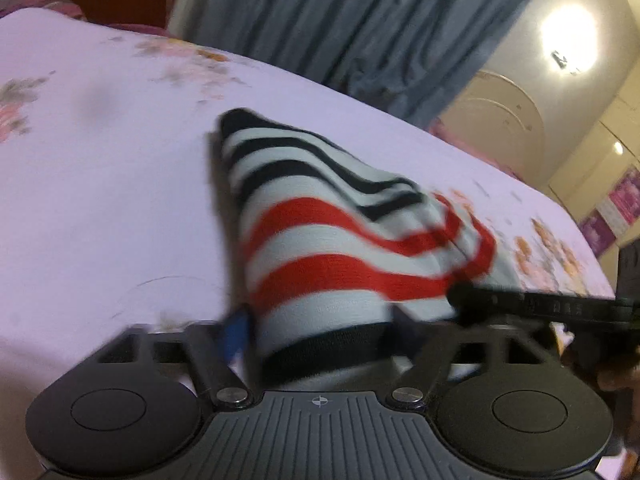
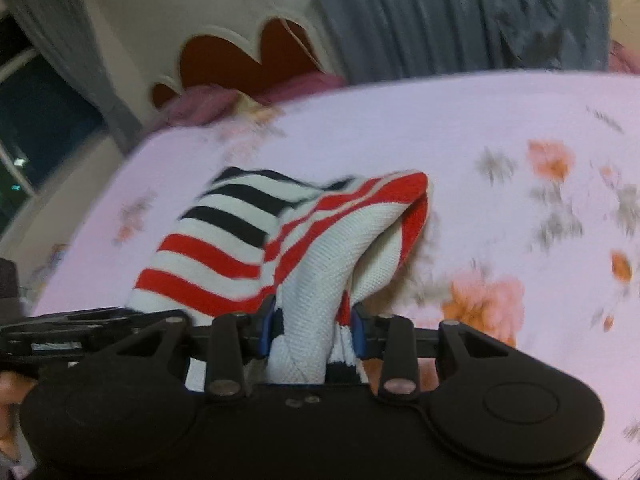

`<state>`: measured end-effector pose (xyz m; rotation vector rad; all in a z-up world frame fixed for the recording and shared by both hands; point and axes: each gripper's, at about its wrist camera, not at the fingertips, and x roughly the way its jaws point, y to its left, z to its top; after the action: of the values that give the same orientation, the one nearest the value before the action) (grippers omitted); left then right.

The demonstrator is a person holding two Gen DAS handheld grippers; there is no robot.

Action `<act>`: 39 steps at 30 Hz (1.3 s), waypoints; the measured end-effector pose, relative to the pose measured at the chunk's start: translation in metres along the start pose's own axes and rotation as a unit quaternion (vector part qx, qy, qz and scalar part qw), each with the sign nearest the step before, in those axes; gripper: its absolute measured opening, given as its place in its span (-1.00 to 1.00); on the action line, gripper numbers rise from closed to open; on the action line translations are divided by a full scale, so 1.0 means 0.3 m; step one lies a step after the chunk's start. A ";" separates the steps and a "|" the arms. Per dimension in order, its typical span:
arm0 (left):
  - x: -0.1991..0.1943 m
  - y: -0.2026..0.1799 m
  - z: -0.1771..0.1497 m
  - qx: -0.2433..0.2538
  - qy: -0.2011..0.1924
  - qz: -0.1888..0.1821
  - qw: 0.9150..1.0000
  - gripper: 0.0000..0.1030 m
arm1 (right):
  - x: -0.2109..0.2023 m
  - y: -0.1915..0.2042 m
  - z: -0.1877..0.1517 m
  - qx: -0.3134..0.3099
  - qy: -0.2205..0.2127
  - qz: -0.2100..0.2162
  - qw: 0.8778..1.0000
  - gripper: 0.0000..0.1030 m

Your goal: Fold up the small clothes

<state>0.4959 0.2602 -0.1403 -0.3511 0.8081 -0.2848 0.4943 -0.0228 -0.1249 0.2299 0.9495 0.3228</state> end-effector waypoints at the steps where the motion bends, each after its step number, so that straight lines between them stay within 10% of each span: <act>1: 0.001 -0.009 -0.009 0.009 -0.006 0.005 1.000 0.76 | 0.013 -0.019 -0.014 0.015 0.004 -0.006 1.000 -0.24; 9: -0.137 -0.084 0.032 0.105 -0.087 0.061 0.989 0.73 | -0.126 0.000 0.028 -0.018 -0.059 -0.066 0.996 0.18; 12: -0.124 -0.140 0.081 0.155 -0.091 0.035 0.983 0.16 | -0.139 0.033 0.077 -0.040 -0.073 -0.058 0.995 -0.23; 16: -0.004 -0.177 0.127 0.184 -0.045 0.022 0.982 0.15 | -0.036 0.081 0.114 -0.070 -0.037 -0.066 0.995 -0.66; 39: -0.159 -0.250 -0.180 0.201 -0.007 0.038 0.979 -0.19 | -0.124 0.143 -0.181 -0.150 -0.013 -0.121 0.981 -0.61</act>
<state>0.4157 0.1998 -0.1129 0.0566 0.7291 -0.3652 0.4222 0.0060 -0.1132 -0.1560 0.8803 0.2334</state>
